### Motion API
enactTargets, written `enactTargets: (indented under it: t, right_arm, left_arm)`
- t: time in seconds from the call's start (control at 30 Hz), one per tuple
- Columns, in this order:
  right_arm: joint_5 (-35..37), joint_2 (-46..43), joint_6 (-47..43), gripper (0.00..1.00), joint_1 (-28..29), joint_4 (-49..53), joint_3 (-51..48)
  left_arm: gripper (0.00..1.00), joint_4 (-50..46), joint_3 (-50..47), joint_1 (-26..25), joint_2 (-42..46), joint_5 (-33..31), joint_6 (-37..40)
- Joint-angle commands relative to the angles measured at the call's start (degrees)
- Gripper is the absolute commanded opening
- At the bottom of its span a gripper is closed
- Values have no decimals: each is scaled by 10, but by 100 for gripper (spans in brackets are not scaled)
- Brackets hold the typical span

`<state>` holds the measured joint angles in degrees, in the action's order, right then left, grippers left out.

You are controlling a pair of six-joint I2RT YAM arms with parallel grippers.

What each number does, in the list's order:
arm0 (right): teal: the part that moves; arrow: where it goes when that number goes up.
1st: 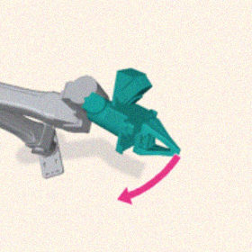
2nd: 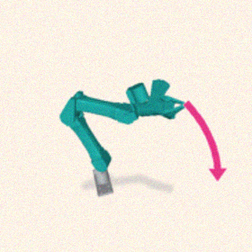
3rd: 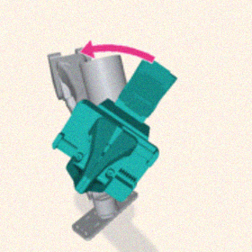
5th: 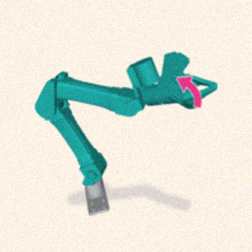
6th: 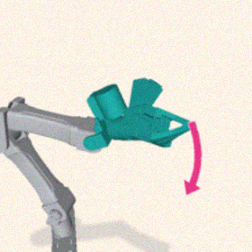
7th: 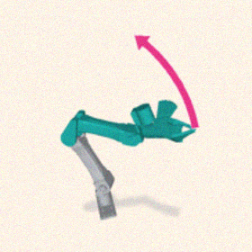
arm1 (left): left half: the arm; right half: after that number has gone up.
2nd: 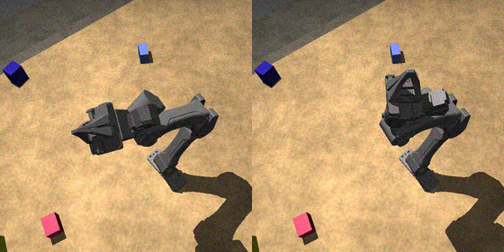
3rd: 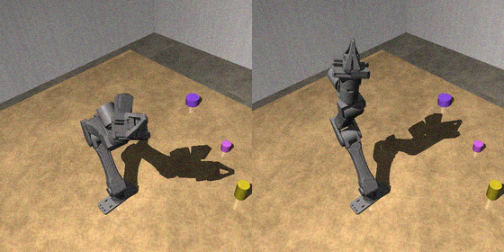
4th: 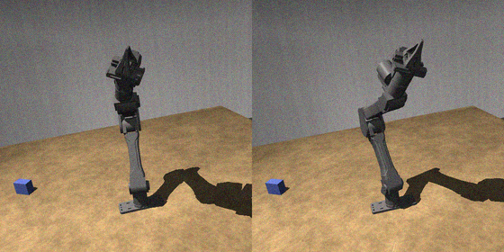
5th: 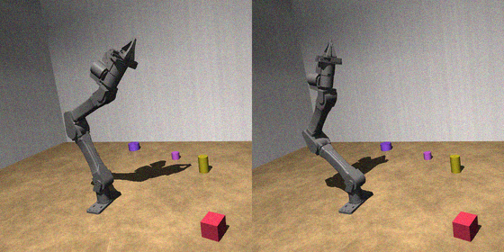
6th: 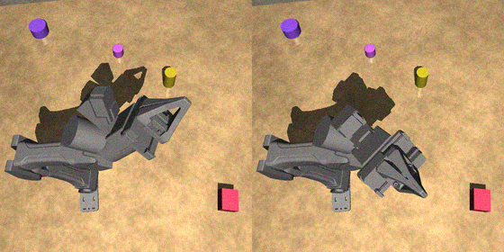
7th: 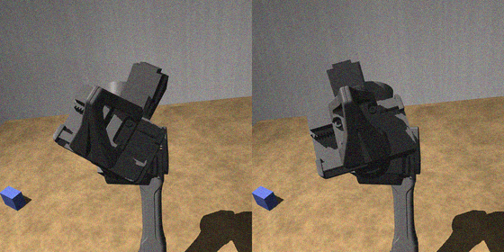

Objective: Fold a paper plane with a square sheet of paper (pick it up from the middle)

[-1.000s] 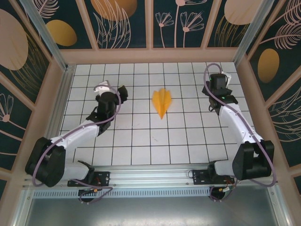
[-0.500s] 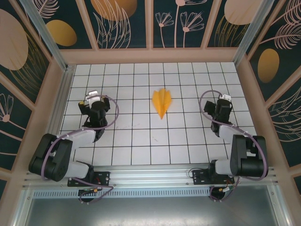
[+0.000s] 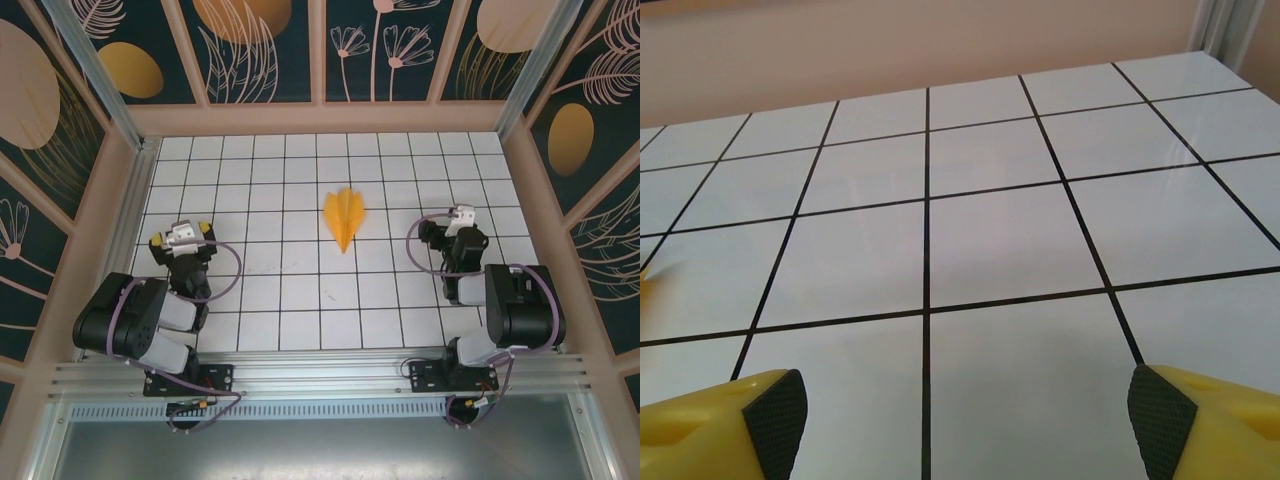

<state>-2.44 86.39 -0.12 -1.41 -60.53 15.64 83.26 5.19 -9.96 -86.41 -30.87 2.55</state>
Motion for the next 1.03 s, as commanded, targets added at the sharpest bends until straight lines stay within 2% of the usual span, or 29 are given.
enactTargets:
  t: [0.0,0.1,0.13,0.17,0.2,0.23,0.27,0.3,0.5,0.6,0.7,0.87,1.0]
  right_arm:
    - [-2,17,1,88,-3,-107,-22]
    - [12,18,0,88,1,-114,-26]
    - [12,18,-1,88,2,-113,-26]
    - [14,19,1,88,1,-111,-24]
    - [16,19,3,88,1,-111,-24]
    - [18,19,4,97,0,-111,-24]
    - [20,20,4,99,0,-111,-23]
    - [22,20,7,99,-1,-109,-23]
    - [20,20,8,99,-3,-109,-23]
    - [20,19,8,99,-3,-109,-23]
    - [21,19,7,99,-2,-110,-24]
    - [20,20,8,99,-3,-110,-22]
    - [19,20,8,99,-3,-109,-23]
  left_arm:
    - [98,95,-4,12,-3,54,-20]
    - [98,35,18,47,-10,125,-46]
    - [98,49,36,50,-40,134,-39]
    - [99,-29,53,57,-20,142,-55]
    - [99,-60,65,67,-10,154,-63]
    - [99,-29,64,72,-25,149,-68]
    - [98,-31,63,73,-24,134,-76]
    - [98,-39,63,73,-18,108,-89]
    - [99,-24,58,74,-20,113,-81]
    - [99,6,43,72,-21,161,-63]
    - [98,-19,53,72,-20,217,-43]
    - [98,-58,74,82,-21,211,-61]
    - [98,-40,64,82,-19,209,-59]
